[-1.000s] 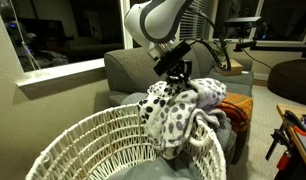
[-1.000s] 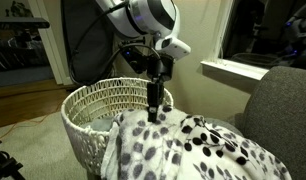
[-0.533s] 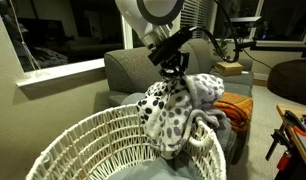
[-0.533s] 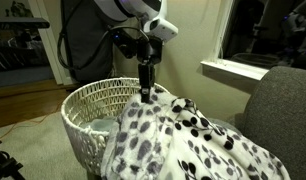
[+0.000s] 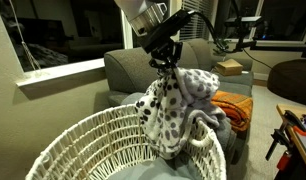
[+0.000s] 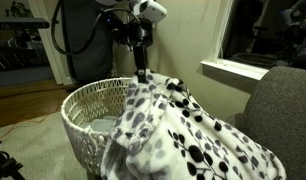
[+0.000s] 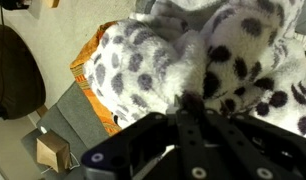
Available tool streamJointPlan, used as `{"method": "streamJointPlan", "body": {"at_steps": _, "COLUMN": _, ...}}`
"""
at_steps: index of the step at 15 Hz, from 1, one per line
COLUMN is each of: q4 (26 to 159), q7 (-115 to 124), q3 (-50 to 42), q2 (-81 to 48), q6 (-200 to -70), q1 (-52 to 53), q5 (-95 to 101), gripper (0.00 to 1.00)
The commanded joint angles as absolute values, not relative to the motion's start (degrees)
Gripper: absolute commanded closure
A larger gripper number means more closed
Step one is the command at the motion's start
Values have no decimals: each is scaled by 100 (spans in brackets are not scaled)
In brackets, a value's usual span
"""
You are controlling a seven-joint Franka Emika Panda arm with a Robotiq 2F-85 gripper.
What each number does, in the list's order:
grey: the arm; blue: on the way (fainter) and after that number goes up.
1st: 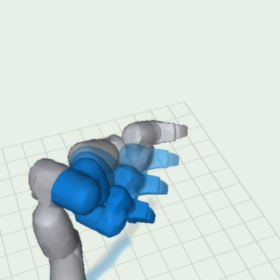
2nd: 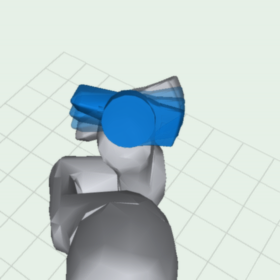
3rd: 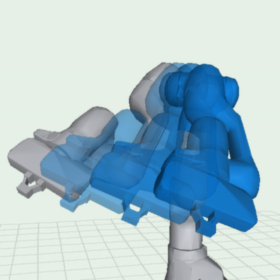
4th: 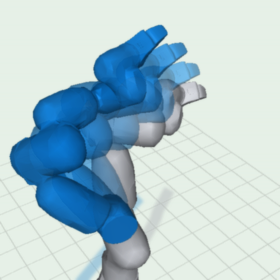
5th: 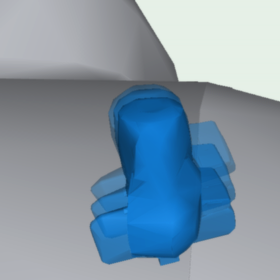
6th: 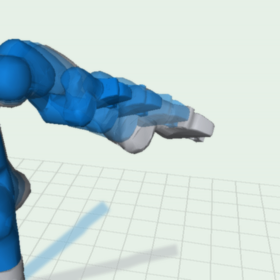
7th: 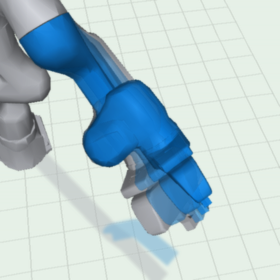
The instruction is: Put the blanket on the sofa in the laundry basket
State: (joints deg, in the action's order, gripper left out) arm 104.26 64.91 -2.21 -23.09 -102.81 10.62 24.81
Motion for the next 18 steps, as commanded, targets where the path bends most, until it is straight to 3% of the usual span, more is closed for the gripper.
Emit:
{"method": "streamJointPlan", "body": {"at_steps": 1, "q4": 10445, "q7": 6322, "q3": 0, "q2": -1992, "q6": -10166, "q1": 1245, "q5": 2540, "gripper": 98}}
{"method": "streamJointPlan", "body": {"at_steps": 18, "q4": 10118, "q7": 4149, "q3": 605, "q2": -1849, "q6": -10092, "q1": 1664, "q5": 2598, "gripper": 98}}
